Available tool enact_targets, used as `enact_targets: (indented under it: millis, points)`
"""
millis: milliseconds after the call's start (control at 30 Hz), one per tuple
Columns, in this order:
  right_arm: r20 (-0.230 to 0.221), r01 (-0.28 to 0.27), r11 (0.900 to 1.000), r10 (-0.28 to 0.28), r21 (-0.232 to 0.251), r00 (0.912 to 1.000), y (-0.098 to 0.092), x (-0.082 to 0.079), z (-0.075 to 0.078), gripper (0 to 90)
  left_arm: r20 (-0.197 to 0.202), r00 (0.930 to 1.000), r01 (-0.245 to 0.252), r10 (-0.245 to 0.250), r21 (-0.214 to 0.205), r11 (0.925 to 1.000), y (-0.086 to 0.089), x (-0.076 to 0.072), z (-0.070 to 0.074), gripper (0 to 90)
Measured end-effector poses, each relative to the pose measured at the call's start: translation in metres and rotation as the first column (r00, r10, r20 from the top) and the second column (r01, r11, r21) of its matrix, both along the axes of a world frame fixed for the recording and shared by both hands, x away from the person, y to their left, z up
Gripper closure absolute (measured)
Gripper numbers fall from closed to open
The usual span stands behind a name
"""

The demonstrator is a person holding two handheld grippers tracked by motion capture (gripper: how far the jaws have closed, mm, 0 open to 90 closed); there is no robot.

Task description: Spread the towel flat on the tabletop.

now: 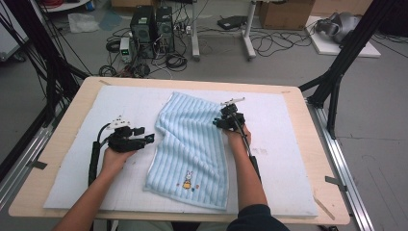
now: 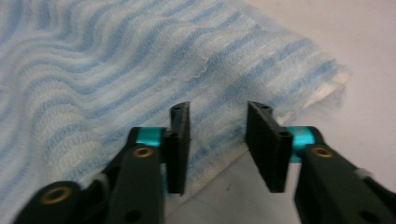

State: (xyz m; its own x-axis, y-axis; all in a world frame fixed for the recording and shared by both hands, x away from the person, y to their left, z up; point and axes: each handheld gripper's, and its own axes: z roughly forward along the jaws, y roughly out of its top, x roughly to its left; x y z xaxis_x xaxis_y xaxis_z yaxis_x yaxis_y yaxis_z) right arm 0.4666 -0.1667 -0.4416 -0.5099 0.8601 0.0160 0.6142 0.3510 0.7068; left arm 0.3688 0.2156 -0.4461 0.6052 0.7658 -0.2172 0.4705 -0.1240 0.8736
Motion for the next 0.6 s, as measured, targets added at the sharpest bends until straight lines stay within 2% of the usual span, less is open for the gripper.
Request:
enact_targets:
  millis: [67, 100, 167, 200, 267, 333, 400, 433, 467, 567, 600]
  points:
    - [0.002, -0.014, 0.9994, 0.014, -0.031, 0.9999, -0.003, 0.002, 0.002, 84.9, -0.002, 1.0000, 0.002, -0.002, 0.002, 1.0000, 0.000, 0.000, -0.001, 40.0]
    - [0.006, -0.017, 0.9992, 0.017, -0.036, 0.9998, -0.004, 0.004, 0.002, 85.6, -0.002, 1.0000, 0.005, -0.005, 0.000, 1.0000, -0.001, -0.001, -0.001, 40.2]
    - [0.001, 0.021, 0.9984, -0.021, -0.052, 0.9998, -0.005, 0.007, 0.003, 86.1, -0.001, 0.9999, 0.011, -0.011, 0.003, 0.9999, -0.001, -0.001, 0.000, 40.4]
    - [0.009, 0.041, 0.9955, -0.041, -0.085, 0.9991, -0.003, 0.010, 0.004, 86.2, 0.000, 0.9999, 0.011, -0.011, 0.001, 0.9999, -0.002, -0.002, -0.001, 40.9]
    - [0.047, 0.078, 0.9840, -0.072, -0.160, 0.9963, 0.001, 0.013, 0.007, 86.2, -0.002, 0.9999, 0.015, -0.015, 0.002, 0.9999, -0.003, -0.003, -0.001, 41.4]
    - [0.098, 0.128, 0.9732, -0.110, -0.191, 0.9890, 0.003, 0.017, 0.010, 86.2, -0.001, 0.9998, 0.019, -0.019, 0.005, 0.9998, -0.004, -0.004, -0.001, 41.6]
    - [0.125, 0.194, 0.9510, -0.168, -0.241, 0.9779, 0.002, 0.024, 0.013, 86.0, -0.004, 0.9998, 0.020, -0.020, 0.006, 0.9998, -0.005, -0.005, -0.003, 42.0]
    - [0.127, 0.213, 0.9458, -0.186, -0.245, 0.9743, 0.001, 0.027, 0.014, 85.7, -0.006, 0.9998, 0.020, -0.020, 0.011, 0.9997, -0.005, -0.004, -0.003, 42.3]
    - [0.116, 0.229, 0.9448, -0.207, -0.234, 0.9715, 0.000, 0.029, 0.014, 84.2, -0.004, 0.9998, 0.022, -0.022, 0.010, 0.9997, -0.004, -0.004, -0.003, 42.4]
    - [0.117, 0.234, 0.9533, -0.215, -0.191, 0.9696, 0.002, 0.028, 0.015, 72.3, -0.008, 0.9999, 0.011, -0.011, 0.000, 0.9999, -0.002, -0.004, -0.003, 43.5]
    - [0.117, 0.234, 0.9533, -0.215, -0.191, 0.9696, 0.002, 0.028, 0.015, 72.3, -0.008, 0.9999, 0.011, -0.011, 0.000, 0.9999, -0.002, -0.004, -0.003, 43.7]
